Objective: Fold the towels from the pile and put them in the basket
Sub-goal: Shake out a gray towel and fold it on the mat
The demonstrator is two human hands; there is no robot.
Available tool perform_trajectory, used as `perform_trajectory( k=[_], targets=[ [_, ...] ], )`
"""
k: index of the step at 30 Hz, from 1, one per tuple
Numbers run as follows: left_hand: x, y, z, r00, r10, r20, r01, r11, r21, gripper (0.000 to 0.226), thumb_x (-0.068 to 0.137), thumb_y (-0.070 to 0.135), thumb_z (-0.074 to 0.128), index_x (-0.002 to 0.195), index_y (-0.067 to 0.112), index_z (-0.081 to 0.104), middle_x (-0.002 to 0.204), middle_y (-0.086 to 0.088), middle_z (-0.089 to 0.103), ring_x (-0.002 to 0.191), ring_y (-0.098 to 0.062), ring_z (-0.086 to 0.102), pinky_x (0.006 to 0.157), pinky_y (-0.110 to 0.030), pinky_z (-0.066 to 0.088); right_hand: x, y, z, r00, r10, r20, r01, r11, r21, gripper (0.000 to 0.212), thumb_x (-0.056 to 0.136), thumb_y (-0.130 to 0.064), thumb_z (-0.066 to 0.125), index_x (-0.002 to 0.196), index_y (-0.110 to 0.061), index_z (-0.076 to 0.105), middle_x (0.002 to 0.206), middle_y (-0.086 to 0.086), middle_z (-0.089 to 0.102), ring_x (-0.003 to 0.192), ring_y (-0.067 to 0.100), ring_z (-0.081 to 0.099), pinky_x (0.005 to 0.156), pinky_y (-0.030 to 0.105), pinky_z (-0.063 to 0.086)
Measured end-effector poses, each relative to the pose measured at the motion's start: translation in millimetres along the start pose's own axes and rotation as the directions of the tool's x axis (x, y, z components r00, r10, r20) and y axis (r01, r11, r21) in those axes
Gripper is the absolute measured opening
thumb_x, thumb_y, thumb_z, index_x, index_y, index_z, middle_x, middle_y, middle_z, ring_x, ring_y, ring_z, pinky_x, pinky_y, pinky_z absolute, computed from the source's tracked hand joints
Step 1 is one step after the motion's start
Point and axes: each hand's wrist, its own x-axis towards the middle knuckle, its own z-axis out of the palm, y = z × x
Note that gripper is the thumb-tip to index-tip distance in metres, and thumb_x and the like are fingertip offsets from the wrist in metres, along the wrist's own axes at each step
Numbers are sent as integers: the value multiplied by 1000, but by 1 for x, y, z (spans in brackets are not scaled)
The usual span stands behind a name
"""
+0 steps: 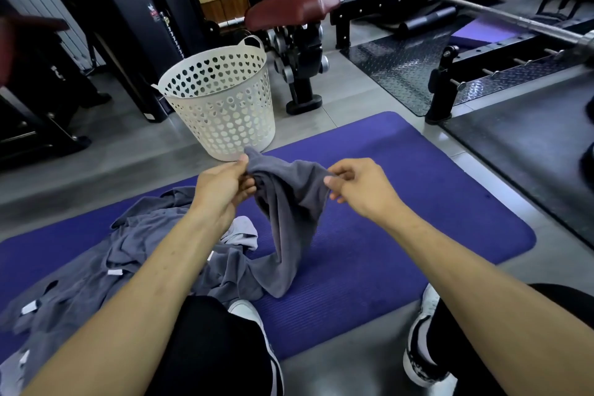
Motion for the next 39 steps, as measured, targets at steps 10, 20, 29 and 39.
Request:
perform_trajectory(
  k=[10, 20, 29, 39],
  targets=[
    [8, -22, 1, 834, 315, 454, -524, 194, 829, 35, 94, 19, 60, 127, 25, 66, 103, 0, 75, 105, -26, 64, 91, -37, 50, -3, 4, -19, 969, 59, -241, -60, 998, 5, 15, 100, -20, 54, 90, -10, 61, 79, 3, 67, 57, 9, 68, 55, 25, 54],
    [6, -16, 3, 919, 266, 291, -376, 374, 848, 13, 85, 26, 71, 74, 20, 67, 84, 2, 69, 84, -18, 63, 71, -33, 49, -16, -3, -49, 939, 113, -325, -103, 994, 47, 12, 95, -4, 57, 94, -11, 66, 79, 4, 71, 59, -2, 67, 53, 7, 47],
    [-43, 49, 12, 865, 451, 220, -496, 704, 508, 30, 81, 18, 76, 60, 4, 58, 62, -14, 64, 58, -14, 56, 56, -27, 44, -44, -68, -81, 902, 9, -431, 36, 995, 96, 14, 97, -4, 55, 91, -12, 65, 83, 4, 70, 64, 6, 68, 50, 8, 46],
    [-100, 196, 27, 692, 715, 99, -709, 648, 278, 13, 81, 6, 76, 88, 14, 68, 80, -4, 73, 72, -17, 71, 74, -35, 60, -67, -209, -148, 689, -270, -673, 364, 931, -1, 13, 93, -10, 60, 87, -21, 65, 87, 3, 70, 83, 21, 70, 82, 42, 58]
  ],
)
